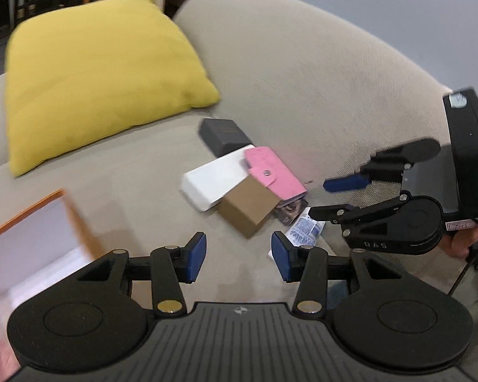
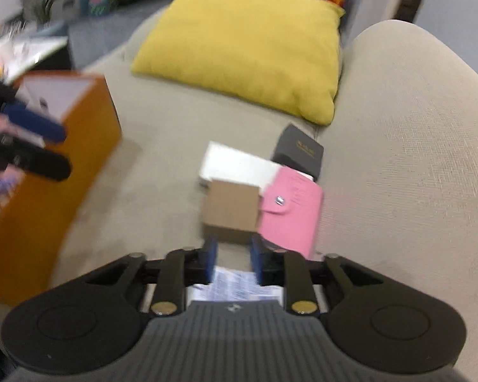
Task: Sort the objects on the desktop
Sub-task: 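Move both tools out of the box toward the items on the sofa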
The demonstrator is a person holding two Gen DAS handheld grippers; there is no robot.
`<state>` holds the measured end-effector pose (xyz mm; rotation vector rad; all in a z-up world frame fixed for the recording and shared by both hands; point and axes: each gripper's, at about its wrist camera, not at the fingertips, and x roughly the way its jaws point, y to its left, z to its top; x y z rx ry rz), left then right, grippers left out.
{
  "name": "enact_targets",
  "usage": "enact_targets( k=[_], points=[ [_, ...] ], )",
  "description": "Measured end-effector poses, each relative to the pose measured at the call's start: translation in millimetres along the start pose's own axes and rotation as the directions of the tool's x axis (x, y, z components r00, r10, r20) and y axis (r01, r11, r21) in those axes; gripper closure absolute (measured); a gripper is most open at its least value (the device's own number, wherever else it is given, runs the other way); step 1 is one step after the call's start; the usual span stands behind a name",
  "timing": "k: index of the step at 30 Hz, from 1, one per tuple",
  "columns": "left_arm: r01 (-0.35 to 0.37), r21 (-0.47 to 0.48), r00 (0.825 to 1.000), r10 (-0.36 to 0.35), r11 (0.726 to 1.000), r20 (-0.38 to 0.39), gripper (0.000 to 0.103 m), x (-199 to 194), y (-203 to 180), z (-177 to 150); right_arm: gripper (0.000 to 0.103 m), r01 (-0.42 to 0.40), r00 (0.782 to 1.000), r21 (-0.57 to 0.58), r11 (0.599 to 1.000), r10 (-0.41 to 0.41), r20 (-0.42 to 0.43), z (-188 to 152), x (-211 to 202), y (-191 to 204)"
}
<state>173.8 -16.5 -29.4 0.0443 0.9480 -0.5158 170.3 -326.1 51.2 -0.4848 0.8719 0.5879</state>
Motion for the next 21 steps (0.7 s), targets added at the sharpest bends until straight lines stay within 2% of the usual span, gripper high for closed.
enact_targets(
  k=[3, 6, 9, 13, 18, 21],
  points=[
    [0.008, -0.012, 1.000, -0.008, 1.000, -0.027, 0.050, 27.2, -3.1, 8.2, 0.062, 0.015, 0.999, -0.081, 0.997, -0.018, -0.037, -1.1, 11.7, -5.9],
    [0.008, -0.042, 0.999, -0.010, 0.999, -0.052, 0.050, 50.9, -1.1, 12.8, 0.056, -0.006, 0.997, -0.121, 0.993, -0.003, -0.073, 0.7, 31.8, -11.1],
    [-0.004, -0.060, 0.997, 0.000, 0.998, -0.074, 0.050, 71.1, 2.9, 17.2, 0.056, 0.009, 0.993, -0.170, 0.985, -0.028, -0.111, -0.4, 56.8, -10.3],
    [-0.013, -0.108, 0.994, 0.001, 0.994, -0.112, 0.050, 100.8, 10.8, 23.6, 0.047, 0.023, 0.991, -0.218, 0.976, -0.051, -0.125, -2.3, 77.5, -7.1],
    [-0.006, -0.212, 0.987, -0.029, 0.977, -0.159, 0.047, 128.3, 23.7, 26.7, 0.047, 0.039, 0.989, -0.238, 0.971, -0.072, -0.133, -2.3, 93.9, -6.3],
    [-0.014, -0.242, 0.986, -0.028, 0.970, -0.166, 0.045, 136.4, 28.7, 27.0, 0.044, 0.081, 0.984, -0.254, 0.964, -0.117, -0.132, -1.3, 102.6, -6.2]
  ],
)
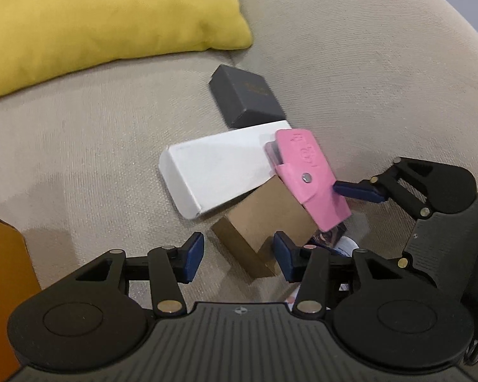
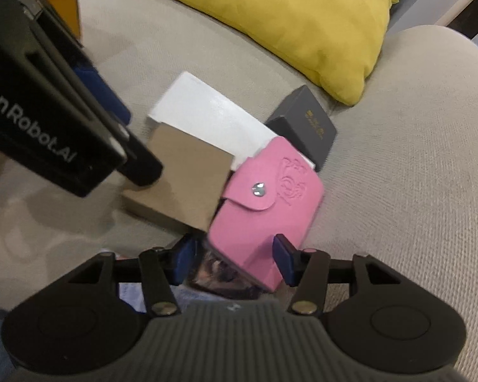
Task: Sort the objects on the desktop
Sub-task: 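Move both tools out of the box toward the items on the sofa, then grasp the pink card wallet with the left tool and lift it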
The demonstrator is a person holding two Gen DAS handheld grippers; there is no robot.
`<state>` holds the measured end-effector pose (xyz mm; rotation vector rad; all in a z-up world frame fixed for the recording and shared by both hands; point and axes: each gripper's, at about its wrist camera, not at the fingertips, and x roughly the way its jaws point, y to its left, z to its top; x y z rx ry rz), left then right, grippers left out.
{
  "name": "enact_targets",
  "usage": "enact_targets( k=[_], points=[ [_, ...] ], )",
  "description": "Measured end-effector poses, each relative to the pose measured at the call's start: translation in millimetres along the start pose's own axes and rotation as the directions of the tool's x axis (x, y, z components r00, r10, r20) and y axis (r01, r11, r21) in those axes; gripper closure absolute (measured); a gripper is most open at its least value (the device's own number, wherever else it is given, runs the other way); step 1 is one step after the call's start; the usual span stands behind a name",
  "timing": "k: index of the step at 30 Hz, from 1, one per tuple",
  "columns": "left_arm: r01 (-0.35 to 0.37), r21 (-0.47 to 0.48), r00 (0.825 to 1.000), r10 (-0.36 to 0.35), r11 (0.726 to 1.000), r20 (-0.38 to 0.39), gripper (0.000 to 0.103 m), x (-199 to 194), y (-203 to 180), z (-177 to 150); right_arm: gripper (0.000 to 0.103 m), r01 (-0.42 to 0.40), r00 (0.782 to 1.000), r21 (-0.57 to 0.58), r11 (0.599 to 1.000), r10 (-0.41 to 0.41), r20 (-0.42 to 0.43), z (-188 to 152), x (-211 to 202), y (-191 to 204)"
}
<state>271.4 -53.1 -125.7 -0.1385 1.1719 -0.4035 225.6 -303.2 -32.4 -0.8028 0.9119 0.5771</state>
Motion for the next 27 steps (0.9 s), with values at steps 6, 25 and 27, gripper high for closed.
enact_targets(
  k=[6, 25, 27],
  points=[
    [0.010, -0.027, 1.000, -0.010, 1.000, 0.006, 0.043, 3.4, 2.7, 2.1, 0.052, 0.035, 0.999, 0.017, 0.999, -0.035, 0.013, 2.0, 1.8, 3.6],
    [-0.063, -0.029, 0.997, 0.064, 0.998, 0.039, 0.043, -37.3, 7.7, -13.8, 0.078, -0.159, 0.982, 0.249, 0.955, 0.127, 0.143, -4.4, -61.2, 14.7],
    [-0.061, -0.038, 0.997, 0.063, 0.997, 0.051, 0.043, -45.0, 8.9, -20.5, 0.082, -0.253, 0.966, 0.324, 0.911, 0.217, 0.143, -4.5, -61.6, 13.9]
  ],
)
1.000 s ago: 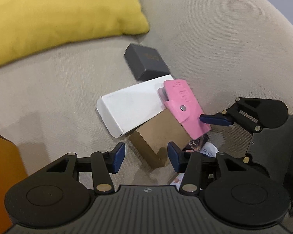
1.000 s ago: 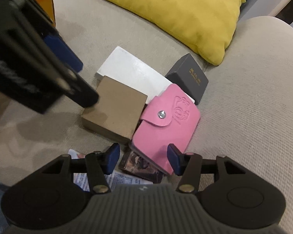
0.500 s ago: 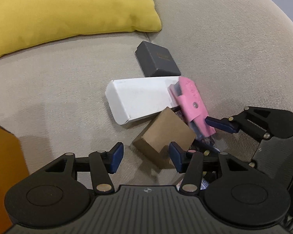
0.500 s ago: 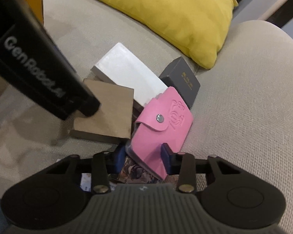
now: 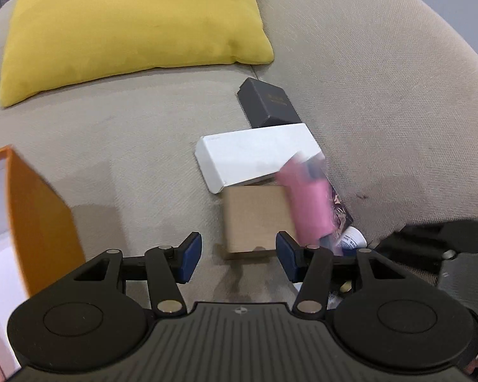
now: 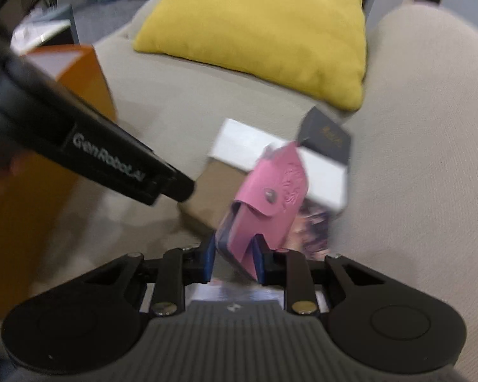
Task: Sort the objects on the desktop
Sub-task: 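Grasp the pink card wallet with the left tool and lift it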
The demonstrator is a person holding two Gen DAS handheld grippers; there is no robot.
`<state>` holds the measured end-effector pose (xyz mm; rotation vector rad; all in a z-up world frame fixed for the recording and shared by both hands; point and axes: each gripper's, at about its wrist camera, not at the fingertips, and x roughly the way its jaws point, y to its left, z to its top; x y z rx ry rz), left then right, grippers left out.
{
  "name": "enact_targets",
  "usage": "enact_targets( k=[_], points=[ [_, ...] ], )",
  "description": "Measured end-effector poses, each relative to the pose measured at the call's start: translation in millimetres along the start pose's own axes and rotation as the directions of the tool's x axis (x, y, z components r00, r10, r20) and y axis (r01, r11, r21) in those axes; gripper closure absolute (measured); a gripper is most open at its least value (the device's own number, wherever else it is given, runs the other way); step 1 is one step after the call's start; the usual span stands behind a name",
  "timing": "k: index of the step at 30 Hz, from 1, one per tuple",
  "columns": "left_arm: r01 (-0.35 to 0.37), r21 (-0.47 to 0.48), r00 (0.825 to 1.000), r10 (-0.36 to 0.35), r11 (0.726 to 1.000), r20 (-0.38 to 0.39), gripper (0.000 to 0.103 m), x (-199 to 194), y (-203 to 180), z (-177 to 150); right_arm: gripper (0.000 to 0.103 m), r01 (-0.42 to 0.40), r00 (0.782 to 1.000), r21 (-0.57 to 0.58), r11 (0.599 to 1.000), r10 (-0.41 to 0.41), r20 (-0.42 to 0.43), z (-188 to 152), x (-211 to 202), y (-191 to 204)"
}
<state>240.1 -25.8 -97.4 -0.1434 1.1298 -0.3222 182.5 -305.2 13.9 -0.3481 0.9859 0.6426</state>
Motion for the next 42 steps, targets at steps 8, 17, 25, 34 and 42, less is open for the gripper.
enact_targets(
  k=[8, 17, 25, 34, 42],
  points=[
    [0.004, 0.037, 1.000, -0.004, 0.999, 0.018, 0.043, -12.8, -1.3, -22.9, 0.072, -0.079, 0.997, 0.157, 0.984, 0.080, 0.002, -10.4, 0.3, 1.6],
    [0.053, 0.178, 0.998, -0.056, 0.983, 0.013, 0.043, -6.3, -18.4, -40.4, 0.066, -0.090, 0.995, 0.170, 0.981, 0.082, 0.053, -30.9, -12.1, -7.4],
    [0.033, 0.280, 0.997, -0.051, 0.959, 0.055, 0.043, -7.4, -29.4, -40.0, 0.068, -0.103, 0.989, 0.028, 0.994, 0.100, 0.106, -32.0, -14.4, -12.8],
    [0.009, 0.402, 0.998, -0.031, 0.916, 0.050, 0.045, 6.3, -48.1, -47.0, 0.093, -0.153, 0.982, 0.039, 0.987, 0.147, 0.115, -27.1, -6.0, -22.7],
    [0.016, 0.397, 0.994, -0.057, 0.917, 0.091, 0.048, 20.9, -64.4, -50.9, 0.093, -0.176, 0.980, 0.168, 0.970, 0.156, 0.126, -28.7, -4.0, -40.7]
  ],
)
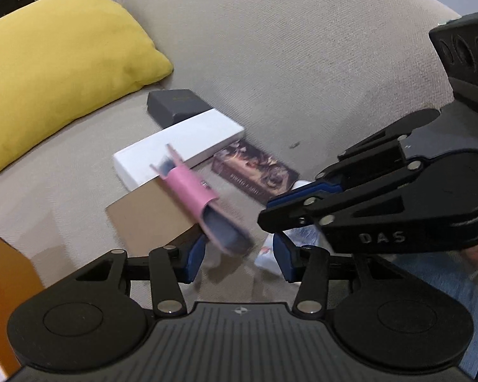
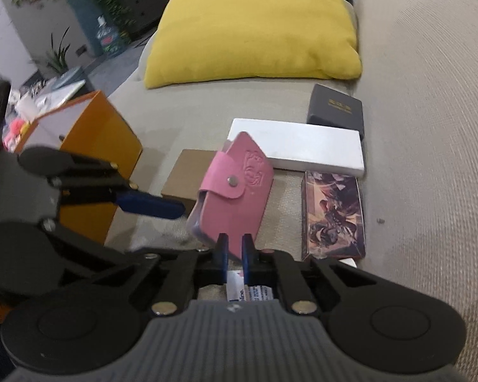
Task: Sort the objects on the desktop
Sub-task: 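Grasp the pink card wallet with the left tool and lift it, then grasp the photo-card pack with the right tool while the left tool holds the wallet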
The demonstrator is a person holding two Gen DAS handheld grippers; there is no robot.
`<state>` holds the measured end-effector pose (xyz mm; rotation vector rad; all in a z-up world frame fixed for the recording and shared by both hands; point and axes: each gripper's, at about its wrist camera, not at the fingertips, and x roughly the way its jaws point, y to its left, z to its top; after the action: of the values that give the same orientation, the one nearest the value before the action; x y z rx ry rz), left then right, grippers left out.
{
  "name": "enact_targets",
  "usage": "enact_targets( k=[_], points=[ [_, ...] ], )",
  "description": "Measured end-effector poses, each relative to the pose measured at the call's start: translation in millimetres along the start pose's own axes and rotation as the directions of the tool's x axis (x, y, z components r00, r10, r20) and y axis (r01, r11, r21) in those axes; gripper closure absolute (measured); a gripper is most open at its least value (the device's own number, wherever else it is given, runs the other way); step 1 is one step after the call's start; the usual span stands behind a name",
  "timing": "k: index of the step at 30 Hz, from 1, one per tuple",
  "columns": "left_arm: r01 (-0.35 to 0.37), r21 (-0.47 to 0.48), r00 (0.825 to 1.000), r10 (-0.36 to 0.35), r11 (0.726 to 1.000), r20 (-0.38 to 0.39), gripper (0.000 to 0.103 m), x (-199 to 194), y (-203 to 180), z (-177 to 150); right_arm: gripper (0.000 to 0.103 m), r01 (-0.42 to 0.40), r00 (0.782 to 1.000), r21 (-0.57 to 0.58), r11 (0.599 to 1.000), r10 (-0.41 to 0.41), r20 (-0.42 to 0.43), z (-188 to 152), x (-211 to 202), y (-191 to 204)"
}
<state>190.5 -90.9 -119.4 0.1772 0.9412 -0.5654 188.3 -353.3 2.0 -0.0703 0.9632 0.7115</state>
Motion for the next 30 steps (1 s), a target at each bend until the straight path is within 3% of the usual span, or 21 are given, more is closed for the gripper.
enact_targets(
  k=[7, 10, 13, 18, 24, 30],
  points=[
    [-0.069, -0.082, 0.996, 0.073, 0.994, 0.048, 0.049, 13.2, -8.7, -0.2, 0.093, 0.064, 0.998, 0.093, 0.994, -0.062, -0.018, -1.0, 2.2, -13.8],
    [-0.128, -0.140, 0.990, 0.136, 0.982, 0.046, 0.064, 21.4, -10.1, 1.0, 0.093, 0.076, 0.997, 0.126, 0.989, -0.076, -0.004, -0.8, -1.9, -17.3],
    [-0.123, -0.202, 0.990, 0.135, 0.972, 0.046, 0.071, 23.2, -5.2, 0.6, 0.091, 0.112, 0.993, 0.133, 0.985, -0.114, 0.004, 0.1, -6.2, -16.9],
    [-0.146, -0.163, 0.988, 0.153, 0.976, 0.032, 0.085, 8.1, -0.4, 3.6, 0.090, 0.213, 0.977, 0.101, 0.972, -0.214, 0.000, -2.0, -10.0, -15.6],
    [-0.129, -0.139, 0.992, 0.129, 0.982, -0.014, 0.085, -26.0, 9.7, 0.6, 0.084, 0.285, 0.958, 0.066, 0.956, -0.285, -0.020, -5.4, -8.2, -19.3],
    [-0.116, -0.110, 0.990, 0.106, 0.987, -0.089, 0.085, -55.3, 17.3, -3.9, 0.067, 0.297, 0.953, -0.021, 0.955, -0.298, -0.057, -6.4, -4.0, -13.8]
  ],
)
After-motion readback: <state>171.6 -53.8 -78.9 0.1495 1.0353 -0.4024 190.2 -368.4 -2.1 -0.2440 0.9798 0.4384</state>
